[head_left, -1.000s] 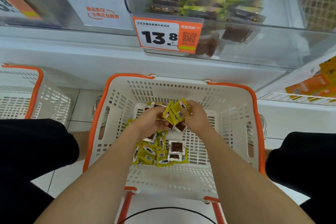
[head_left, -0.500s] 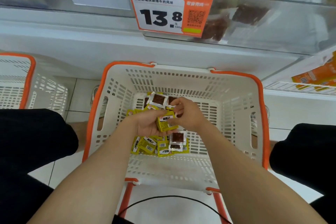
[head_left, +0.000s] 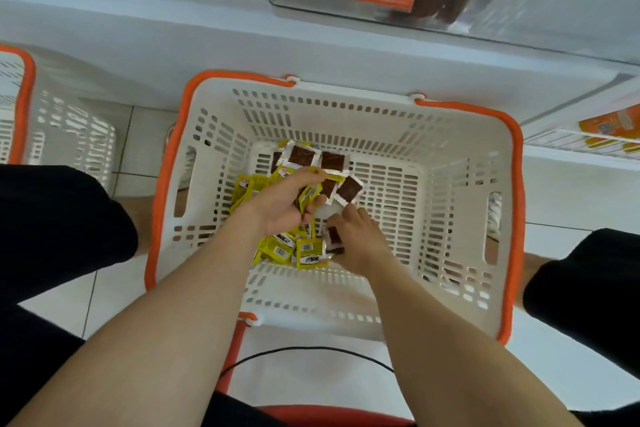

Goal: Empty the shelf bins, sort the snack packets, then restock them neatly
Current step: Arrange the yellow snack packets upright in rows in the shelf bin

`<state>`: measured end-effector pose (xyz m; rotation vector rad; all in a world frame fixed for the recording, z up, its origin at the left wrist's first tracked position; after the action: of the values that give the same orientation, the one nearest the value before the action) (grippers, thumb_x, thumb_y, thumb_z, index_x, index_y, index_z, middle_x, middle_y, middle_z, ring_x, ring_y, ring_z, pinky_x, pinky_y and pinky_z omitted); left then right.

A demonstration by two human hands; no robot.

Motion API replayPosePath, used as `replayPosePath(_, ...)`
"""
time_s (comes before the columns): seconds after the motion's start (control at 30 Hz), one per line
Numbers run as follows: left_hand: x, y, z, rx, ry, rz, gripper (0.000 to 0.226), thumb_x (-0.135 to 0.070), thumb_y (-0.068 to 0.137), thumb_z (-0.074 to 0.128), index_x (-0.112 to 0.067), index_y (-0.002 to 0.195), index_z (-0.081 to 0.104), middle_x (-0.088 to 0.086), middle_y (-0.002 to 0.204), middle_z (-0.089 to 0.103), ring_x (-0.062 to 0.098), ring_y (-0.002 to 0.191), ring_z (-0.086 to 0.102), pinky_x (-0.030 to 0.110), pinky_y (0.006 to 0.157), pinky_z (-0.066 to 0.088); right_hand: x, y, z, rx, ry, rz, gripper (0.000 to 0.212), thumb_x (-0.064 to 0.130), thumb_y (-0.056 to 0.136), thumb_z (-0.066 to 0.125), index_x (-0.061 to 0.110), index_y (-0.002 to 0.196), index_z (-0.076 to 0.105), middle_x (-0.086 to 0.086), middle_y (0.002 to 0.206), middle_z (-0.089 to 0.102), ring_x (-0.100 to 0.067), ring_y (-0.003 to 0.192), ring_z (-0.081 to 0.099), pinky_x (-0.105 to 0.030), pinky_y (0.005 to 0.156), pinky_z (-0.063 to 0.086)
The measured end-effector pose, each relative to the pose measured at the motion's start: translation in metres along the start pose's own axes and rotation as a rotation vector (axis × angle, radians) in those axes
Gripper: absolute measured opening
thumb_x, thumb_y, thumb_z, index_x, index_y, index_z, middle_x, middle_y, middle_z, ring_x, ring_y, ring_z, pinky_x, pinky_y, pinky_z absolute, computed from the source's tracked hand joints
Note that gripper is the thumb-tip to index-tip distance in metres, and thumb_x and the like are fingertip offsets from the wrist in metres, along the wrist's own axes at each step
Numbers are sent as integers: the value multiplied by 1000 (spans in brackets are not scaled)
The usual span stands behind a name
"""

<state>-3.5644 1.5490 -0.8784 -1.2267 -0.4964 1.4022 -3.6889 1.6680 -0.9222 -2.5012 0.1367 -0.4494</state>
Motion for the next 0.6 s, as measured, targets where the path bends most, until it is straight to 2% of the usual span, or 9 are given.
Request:
replayPosePath(0.1, -1, 2, -2, 7, 11, 6, 17, -22, 103, 64, -28, 119, 65, 6, 101, 61, 15, 68, 60, 33, 65, 34, -15, -2, -6, -8, 101, 16, 53, 37, 80, 79, 25, 129, 60, -4, 120, 54, -27, 111, 54, -40, 88, 49)
replayPosePath(0.17, -3, 5, -4, 8, 29, 35, 26, -20, 103, 64, -26, 128, 68, 8, 96, 62, 20, 69, 53, 37, 69, 41, -24, -2, -15, -16, 266, 69, 26, 41, 83, 76, 28, 103, 65, 0, 99, 61, -23, 90, 59, -36, 72, 49)
replayPosePath(0.2, -4, 5, -6, -6, 45, 63, 29, -18, 102, 64, -26, 130, 68, 9, 96, 62, 21, 69, 52, 40, 70, 44, -28, 0, -18, -19, 340, 111, 18, 40, 85, 74, 28, 87, 62, 2, 85, 61, -20, 78, 59, -35, 66, 46)
replayPosePath(0.27, -7, 4, -7, -71, 74, 128, 28, -15, 99, 65, -22, 125, 71, 10, 98, 61, 23, 71, 52, 41, 70, 47, -35, 4, -25, -58, 527, 241, 31, 35, 93, 67, 18, 70, 55, 1, 64, 60, -18, 61, 56, -36, 60, 44)
replayPosePath(0.3, -9, 2, -8, -127, 98, 167, 26, -13, 98, 65, -21, 121, 73, 10, 98, 61, 24, 73, 54, 41, 71, 49, -38, 4, -32, -85, 669, 312, 32, 32, 96, 63, 13, 71, 58, -3, 63, 63, -19, 59, 60, -37, 59, 48)
replayPosePath(0.37, -14, -4, -7, -250, 126, 245, 22, -13, 96, 65, -23, 113, 75, 7, 97, 64, 23, 79, 59, 41, 75, 54, -40, 4, -44, -124, 1015, 392, 22, 23, 101, 59, 8, 89, 71, -11, 82, 76, -22, 65, 72, -42, 63, 58)
replayPosePath(0.43, -18, -9, -6, -291, 80, 297, 18, -16, 99, 64, -24, 112, 74, 7, 96, 65, 24, 81, 61, 42, 79, 54, -36, 3, -63, -151, 1287, 408, 13, 14, 100, 62, 14, 105, 73, -8, 93, 78, -21, 70, 73, -36, 64, 58)
replayPosePath(0.53, -22, -17, 3, -156, -42, 244, 16, -23, 104, 62, -22, 118, 70, 10, 105, 67, 29, 93, 64, 46, 88, 53, -27, 4, -90, -134, 1472, 322, 18, 10, 96, 67, 17, 113, 71, -12, 92, 78, -24, 69, 66, -32, 59, 50)
replayPosePath(0.6, -24, -20, 8, -42, -129, 178, 21, -27, 106, 59, -19, 124, 67, 14, 123, 72, 37, 112, 69, 54, 103, 52, -19, 5, -104, -94, 1469, 233, 25, 9, 94, 71, 15, 117, 71, -17, 94, 77, -27, 70, 61, -37, 63, 45)
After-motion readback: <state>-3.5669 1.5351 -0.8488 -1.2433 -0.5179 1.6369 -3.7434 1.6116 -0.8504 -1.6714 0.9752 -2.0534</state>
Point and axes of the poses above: each hand's wrist, its own y-axis towards the middle knuckle, its own z-axis out of the palm, x = y × z, the point moved 4 cm from there along y, towards the middle knuckle
